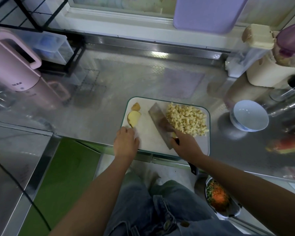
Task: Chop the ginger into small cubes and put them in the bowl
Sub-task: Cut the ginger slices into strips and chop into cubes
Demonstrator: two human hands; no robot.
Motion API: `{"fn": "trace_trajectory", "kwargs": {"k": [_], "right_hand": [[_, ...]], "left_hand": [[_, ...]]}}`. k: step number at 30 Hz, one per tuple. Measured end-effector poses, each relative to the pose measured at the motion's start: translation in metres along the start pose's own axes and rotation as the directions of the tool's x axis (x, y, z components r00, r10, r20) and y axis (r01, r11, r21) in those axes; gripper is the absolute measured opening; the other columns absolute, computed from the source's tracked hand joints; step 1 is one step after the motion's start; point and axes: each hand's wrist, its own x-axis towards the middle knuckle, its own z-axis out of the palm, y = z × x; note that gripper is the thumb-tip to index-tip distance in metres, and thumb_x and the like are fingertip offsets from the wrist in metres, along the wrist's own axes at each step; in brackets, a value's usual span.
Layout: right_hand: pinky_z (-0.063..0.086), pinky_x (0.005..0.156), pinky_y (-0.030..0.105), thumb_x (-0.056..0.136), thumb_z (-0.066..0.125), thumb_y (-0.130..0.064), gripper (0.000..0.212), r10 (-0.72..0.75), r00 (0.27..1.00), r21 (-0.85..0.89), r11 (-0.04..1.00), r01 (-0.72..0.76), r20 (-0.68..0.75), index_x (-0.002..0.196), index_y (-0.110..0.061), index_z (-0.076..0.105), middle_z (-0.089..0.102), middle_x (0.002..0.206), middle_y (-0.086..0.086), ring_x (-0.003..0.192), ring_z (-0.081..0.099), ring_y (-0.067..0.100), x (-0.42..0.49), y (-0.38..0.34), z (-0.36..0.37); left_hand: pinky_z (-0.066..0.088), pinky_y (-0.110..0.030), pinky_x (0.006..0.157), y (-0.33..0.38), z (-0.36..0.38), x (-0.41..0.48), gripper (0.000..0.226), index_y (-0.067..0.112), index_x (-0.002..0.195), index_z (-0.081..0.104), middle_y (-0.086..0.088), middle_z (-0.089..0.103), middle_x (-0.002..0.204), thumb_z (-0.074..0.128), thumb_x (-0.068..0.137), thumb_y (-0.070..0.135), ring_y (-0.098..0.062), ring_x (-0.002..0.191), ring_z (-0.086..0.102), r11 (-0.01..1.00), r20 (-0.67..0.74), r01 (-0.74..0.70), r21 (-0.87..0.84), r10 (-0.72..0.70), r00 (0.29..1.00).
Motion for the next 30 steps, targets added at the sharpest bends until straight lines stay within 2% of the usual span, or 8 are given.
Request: {"fn": "trace_trajectory", "kwargs": {"k": [2, 5, 8, 10, 18, 23, 26, 30], "right_hand": [[0.037, 0.061, 0.029, 0.095, 0.051, -0.022, 0.022, -0.021, 0.999, -0.039, 0.999, 0.023, 0.050, 0.110, -0.007, 0.056, 0.050, 0.067, -0.002, 0.064, 0.053, 0.023, 0.001, -0.003, 0.005], [0.036, 0.058, 0.029, 0.097, 0.048, -0.022, 0.020, 0.091, 0.996, -0.027, 0.995, -0.091, -0.020, 0.107, -0.006, 0.055, 0.049, 0.065, 0.000, 0.063, 0.052, 0.023, 0.008, -0.002, 0.006], [0.040, 0.053, 0.032, 0.097, 0.046, -0.019, 0.013, 0.205, 0.974, 0.031, 0.979, -0.203, -0.092, 0.094, -0.007, 0.050, 0.051, 0.064, 0.004, 0.060, 0.053, 0.025, 0.020, -0.002, 0.001], [0.041, 0.053, 0.033, 0.097, 0.046, -0.019, 0.012, 0.191, 0.979, 0.040, 0.981, -0.188, -0.077, 0.089, -0.010, 0.047, 0.051, 0.063, 0.002, 0.059, 0.053, 0.024, 0.028, -0.008, -0.001], [0.047, 0.057, 0.036, 0.098, 0.045, -0.026, 0.019, 0.165, 0.986, -0.067, 0.984, -0.165, -0.010, 0.099, -0.008, 0.050, 0.061, 0.074, 0.012, 0.065, 0.059, 0.031, 0.047, -0.030, 0.010], [0.045, 0.056, 0.034, 0.098, 0.046, -0.024, 0.017, 0.154, 0.988, -0.064, 0.986, -0.153, 0.000, 0.101, -0.008, 0.051, 0.060, 0.072, 0.012, 0.064, 0.059, 0.031, 0.047, -0.030, 0.008], [0.040, 0.055, 0.031, 0.098, 0.045, -0.024, 0.015, 0.148, 0.989, -0.078, 0.986, -0.148, 0.006, 0.097, -0.010, 0.049, 0.056, 0.069, 0.007, 0.061, 0.056, 0.028, 0.046, -0.033, 0.008], [0.041, 0.055, 0.032, 0.097, 0.045, -0.023, 0.016, 0.142, 0.990, -0.066, 0.988, -0.142, -0.008, 0.100, -0.009, 0.052, 0.059, 0.072, 0.010, 0.063, 0.056, 0.028, 0.043, -0.033, 0.003]], "left_hand": [[0.047, -0.033, 0.090, -0.002, -0.003, 0.007, 0.027, 0.010, 0.116, 0.056, -0.009, 0.054, 0.118, 0.052, 0.095, 0.027, -0.023, 0.105, 0.053, 0.996, -0.029, 0.041, -0.082, -0.044, 0.999], [0.046, -0.034, 0.086, -0.004, -0.008, 0.023, 0.025, 0.010, 0.114, 0.054, -0.010, 0.056, 0.113, 0.056, 0.093, 0.023, -0.025, 0.099, 0.055, 0.980, -0.074, 0.080, -0.183, -0.095, 0.993], [0.042, -0.036, 0.087, -0.007, -0.015, 0.049, 0.034, 0.007, 0.125, 0.051, -0.015, 0.053, 0.117, 0.054, 0.093, 0.018, -0.029, 0.101, 0.053, 0.978, -0.045, 0.064, -0.196, -0.075, 0.996], [0.041, -0.038, 0.090, -0.007, -0.019, 0.067, 0.040, 0.008, 0.132, 0.048, -0.017, 0.049, 0.121, 0.055, 0.093, 0.017, -0.032, 0.105, 0.052, 0.974, 0.018, 0.068, -0.215, -0.066, 0.998], [0.048, -0.038, 0.088, -0.002, -0.022, 0.092, 0.030, 0.009, 0.113, 0.061, -0.013, 0.059, 0.114, 0.064, 0.088, 0.025, -0.029, 0.099, 0.059, 0.972, 0.200, 0.121, -0.203, -0.079, 0.977], [0.045, -0.031, 0.073, 0.014, -0.016, 0.082, 0.023, 0.006, 0.096, 0.062, -0.011, 0.066, 0.097, 0.068, 0.086, 0.026, -0.025, 0.087, 0.061, 0.943, 0.211, 0.144, -0.300, -0.081, 0.974], [0.036, -0.025, 0.069, 0.025, -0.009, 0.072, 0.021, 0.007, 0.094, 0.061, -0.008, 0.066, 0.095, 0.066, 0.088, 0.027, -0.022, 0.088, 0.061, 0.909, 0.217, 0.211, -0.359, -0.138, 0.966], [0.041, -0.029, 0.075, 0.038, -0.002, 0.063, 0.026, 0.006, 0.099, 0.065, -0.009, 0.069, 0.102, 0.068, 0.087, 0.029, -0.026, 0.096, 0.063, 0.860, 0.264, 0.332, -0.387, -0.242, 0.934]]}}
